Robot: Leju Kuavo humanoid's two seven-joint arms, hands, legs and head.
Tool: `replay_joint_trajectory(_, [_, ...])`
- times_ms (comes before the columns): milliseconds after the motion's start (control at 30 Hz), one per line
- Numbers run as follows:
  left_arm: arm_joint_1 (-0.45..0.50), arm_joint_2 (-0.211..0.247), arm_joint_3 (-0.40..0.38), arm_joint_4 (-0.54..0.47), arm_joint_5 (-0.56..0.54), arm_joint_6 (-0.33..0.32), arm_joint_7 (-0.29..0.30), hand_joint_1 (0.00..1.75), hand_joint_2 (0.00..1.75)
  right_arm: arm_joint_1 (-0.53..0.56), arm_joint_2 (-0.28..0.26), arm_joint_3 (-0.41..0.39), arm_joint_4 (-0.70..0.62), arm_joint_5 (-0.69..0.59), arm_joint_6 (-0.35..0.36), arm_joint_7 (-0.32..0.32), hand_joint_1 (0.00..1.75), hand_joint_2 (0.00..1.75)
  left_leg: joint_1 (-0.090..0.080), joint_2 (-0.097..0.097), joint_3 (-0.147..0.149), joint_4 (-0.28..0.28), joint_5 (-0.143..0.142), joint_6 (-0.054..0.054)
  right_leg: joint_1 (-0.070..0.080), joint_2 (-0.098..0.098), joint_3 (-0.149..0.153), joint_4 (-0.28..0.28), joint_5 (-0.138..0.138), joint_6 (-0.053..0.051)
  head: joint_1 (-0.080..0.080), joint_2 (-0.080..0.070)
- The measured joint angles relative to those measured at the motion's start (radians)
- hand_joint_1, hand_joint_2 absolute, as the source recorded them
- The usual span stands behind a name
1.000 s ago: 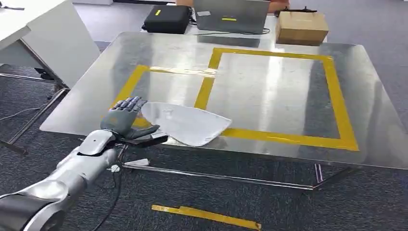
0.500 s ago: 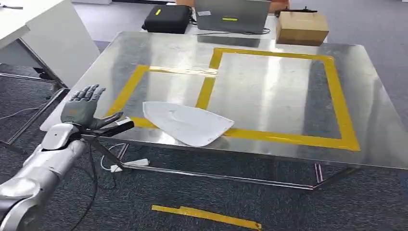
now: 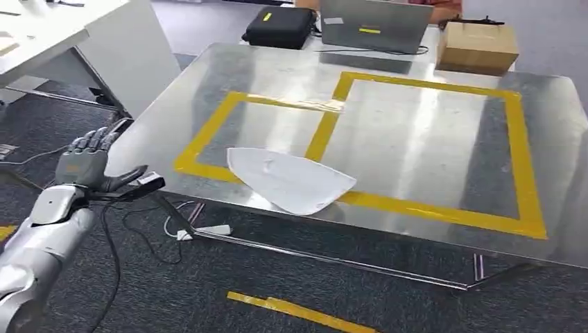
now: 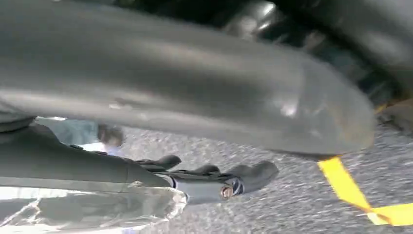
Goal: Take the parts from the cabinet and place them on the table.
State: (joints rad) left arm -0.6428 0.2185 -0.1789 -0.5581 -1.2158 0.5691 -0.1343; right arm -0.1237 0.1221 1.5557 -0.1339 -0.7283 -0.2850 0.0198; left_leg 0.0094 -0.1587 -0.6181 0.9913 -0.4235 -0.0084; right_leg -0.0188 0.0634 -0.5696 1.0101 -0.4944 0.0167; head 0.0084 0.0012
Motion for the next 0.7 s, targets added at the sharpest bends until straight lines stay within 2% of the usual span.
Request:
replay_joint_trajectory(33, [0.006, 0.012, 0.003, 0.000, -0.002, 0.001, 0.000, 0.00, 0.00, -0.002, 0.001, 0.000, 0.000, 0.002, 0.000, 0.000, 0.00, 0.00, -0.001, 0.015, -0.002, 0.004, -0.006, -0.005, -0.008, -0.014, 0.007, -0.012, 0.006, -0.010, 0.002, 0.000])
replay_joint_trajectory(67, [0.007, 0.015, 0.006, -0.001, -0.002, 0.002, 0.001, 0.00, 0.00, -0.003, 0.000, 0.000, 0.000, 0.003, 0.000, 0.000, 0.00, 0.00, -0.008, 0.086, -0.010, 0.022, -0.019, -0.011, -0.007, -0.027, 0.013, -0.016, 0.006, -0.016, -0.006, 0.000])
replay_joint_trajectory(100, [0.004, 0.018, 0.007, -0.001, -0.006, 0.002, 0.005, 0.00, 0.00, -0.001, 0.000, 0.000, 0.000, 0.007, 0.000, 0.000, 0.00, 0.00, -0.007, 0.124, -0.035, 0.073, -0.050, -0.016, -0.004, -0.041, 0.016, -0.017, 0.004, -0.022, -0.020, 0.000])
replay_joint_trajectory(133, [0.004, 0.019, 0.008, -0.001, -0.008, 0.002, 0.008, 0.00, 0.00, 0.001, 0.000, 0.000, 0.000, 0.009, 0.000, 0.001, 0.00, 0.00, -0.003, 0.141, -0.077, 0.155, -0.088, -0.021, -0.003, -0.059, 0.018, -0.017, 0.001, -0.026, -0.018, 0.000])
replay_joint_trajectory(167, [0.010, 0.020, 0.010, -0.001, -0.009, 0.002, 0.009, 0.00, 0.00, 0.003, -0.001, 0.000, 0.000, 0.011, -0.001, 0.003, 0.00, 0.00, 0.000, 0.147, -0.118, 0.233, -0.116, -0.024, -0.003, -0.077, 0.020, -0.017, -0.001, -0.028, -0.019, 0.000])
replay_joint_trajectory(200, [0.018, 0.022, 0.016, 0.000, -0.009, 0.002, 0.010, 0.00, 0.00, 0.004, -0.002, 0.000, 0.000, 0.015, -0.002, 0.005, 0.00, 0.00, 0.004, 0.149, -0.148, 0.287, -0.128, -0.028, -0.003, -0.093, 0.020, -0.016, -0.004, -0.029, -0.019, 0.000])
replay_joint_trajectory(233, [0.027, 0.024, 0.021, 0.000, -0.009, 0.002, 0.012, 0.00, 0.00, 0.003, -0.002, 0.000, 0.000, 0.018, -0.003, 0.006, 0.00, 0.00, 0.008, 0.150, -0.154, 0.294, -0.117, -0.030, -0.003, -0.106, 0.021, -0.016, -0.006, -0.028, -0.020, 0.000])
replay_joint_trajectory(267, [0.035, 0.031, 0.026, 0.000, -0.009, 0.002, 0.014, 0.00, 0.00, 0.003, -0.001, 0.000, 0.000, 0.019, -0.003, 0.006, 0.00, 0.00, 0.010, 0.153, -0.139, 0.263, -0.088, -0.032, -0.003, -0.119, 0.024, -0.016, -0.009, -0.027, -0.019, 0.000])
replay_joint_trajectory(300, [0.040, 0.037, 0.029, 0.001, -0.009, 0.002, 0.014, 0.00, 0.00, 0.002, -0.001, 0.000, 0.000, 0.021, -0.005, 0.006, 0.00, 0.00, 0.010, 0.160, -0.104, 0.197, -0.047, -0.031, -0.003, -0.132, 0.028, -0.016, -0.013, -0.024, -0.020, 0.000])
replay_joint_trajectory(333, [0.044, 0.043, 0.034, 0.001, -0.008, 0.003, 0.016, 0.00, 0.00, 0.002, -0.002, 0.000, 0.000, 0.023, -0.008, 0.010, 0.00, 0.00, 0.010, 0.184, -0.050, 0.100, 0.000, -0.029, -0.003, -0.146, 0.035, -0.016, -0.018, -0.020, -0.020, 0.000])
replay_joint_trajectory(367, [0.046, 0.048, 0.040, 0.001, -0.007, 0.005, 0.016, 0.00, 0.00, 0.002, -0.002, 0.000, 0.000, 0.025, -0.009, 0.013, 0.00, 0.00, 0.005, 0.236, -0.010, 0.025, 0.017, -0.027, 0.001, -0.159, 0.043, -0.016, -0.024, -0.013, -0.020, 0.000])
replay_joint_trajectory(400, [0.045, 0.049, 0.046, 0.002, -0.005, 0.007, 0.016, 0.00, 0.00, 0.002, -0.002, 0.000, 0.000, 0.026, -0.010, 0.014, 0.00, 0.00, -0.013, 0.259, -0.001, 0.007, 0.002, -0.023, 0.010, -0.169, 0.043, -0.012, -0.031, -0.005, -0.024, 0.000])
replay_joint_trajectory(433, [0.051, 0.049, 0.050, 0.002, -0.004, 0.009, 0.016, 0.00, 0.00, 0.001, -0.002, 0.000, 0.000, 0.026, -0.010, 0.016, 0.00, 0.00, -0.009, 0.247, -0.004, 0.012, 0.000, -0.011, 0.012, -0.181, 0.046, -0.014, -0.034, -0.001, -0.021, 0.000])
replay_joint_trajectory(500, [0.080, 0.063, 0.063, 0.006, -0.006, 0.010, 0.017, 0.00, 0.00, -0.001, -0.002, 0.000, 0.000, 0.026, -0.010, 0.018, 0.00, 0.00, -0.013, 0.219, -0.006, 0.012, -0.005, -0.002, 0.012, -0.209, 0.059, -0.020, -0.041, 0.006, -0.020, 0.000])
replay_joint_trajectory(533, [0.090, 0.069, 0.071, 0.009, -0.008, 0.011, 0.018, 0.00, 0.00, -0.003, -0.002, 0.000, 0.000, 0.026, -0.010, 0.019, 0.00, 0.00, -0.009, 0.205, -0.002, 0.008, -0.003, 0.005, 0.011, -0.221, 0.064, -0.021, -0.047, 0.014, -0.021, 0.000])
replay_joint_trajectory(567, [0.099, 0.071, 0.078, 0.010, -0.008, 0.012, 0.019, 0.00, 0.00, -0.004, -0.002, 0.000, 0.000, 0.026, -0.010, 0.021, 0.00, 0.00, -0.004, 0.192, -0.001, 0.006, -0.002, 0.010, 0.007, -0.167, 0.054, -0.004, -0.065, 0.020, -0.018, 0.000])
replay_joint_trajectory(600, [0.100, 0.073, 0.083, 0.011, -0.007, 0.015, 0.024, 0.00, 0.00, -0.004, -0.002, 0.000, 0.000, 0.025, -0.010, 0.021, 0.00, 0.00, -0.002, 0.179, -0.002, 0.006, -0.003, 0.017, 0.004, -0.116, 0.030, 0.049, -0.097, 0.018, -0.014, 0.000])
replay_joint_trajectory(633, [0.103, 0.073, 0.088, 0.013, -0.007, 0.018, 0.024, 0.00, 0.00, -0.002, -0.002, 0.000, 0.000, 0.025, -0.010, 0.021, 0.00, 0.00, -0.002, 0.165, -0.002, 0.006, -0.003, 0.022, 0.004, -0.088, -0.009, 0.128, -0.132, 0.017, -0.011, 0.000])
replay_joint_trajectory(667, [0.111, 0.071, 0.092, 0.015, -0.007, 0.020, 0.024, 0.00, 0.00, 0.001, -0.002, 0.000, 0.000, 0.025, -0.009, 0.021, 0.00, 0.00, -0.003, 0.148, -0.002, 0.006, -0.004, 0.025, 0.006, -0.073, -0.056, 0.219, -0.167, 0.016, -0.011, 0.000])
replay_joint_trajectory(700, [0.123, 0.071, 0.097, 0.017, -0.007, 0.021, 0.024, 0.00, 0.00, 0.003, -0.002, 0.000, 0.000, 0.022, -0.009, 0.021, 0.00, 0.00, -0.005, 0.132, -0.002, 0.006, -0.005, 0.026, 0.007, -0.066, -0.097, 0.285, -0.182, 0.014, -0.010, 0.000])
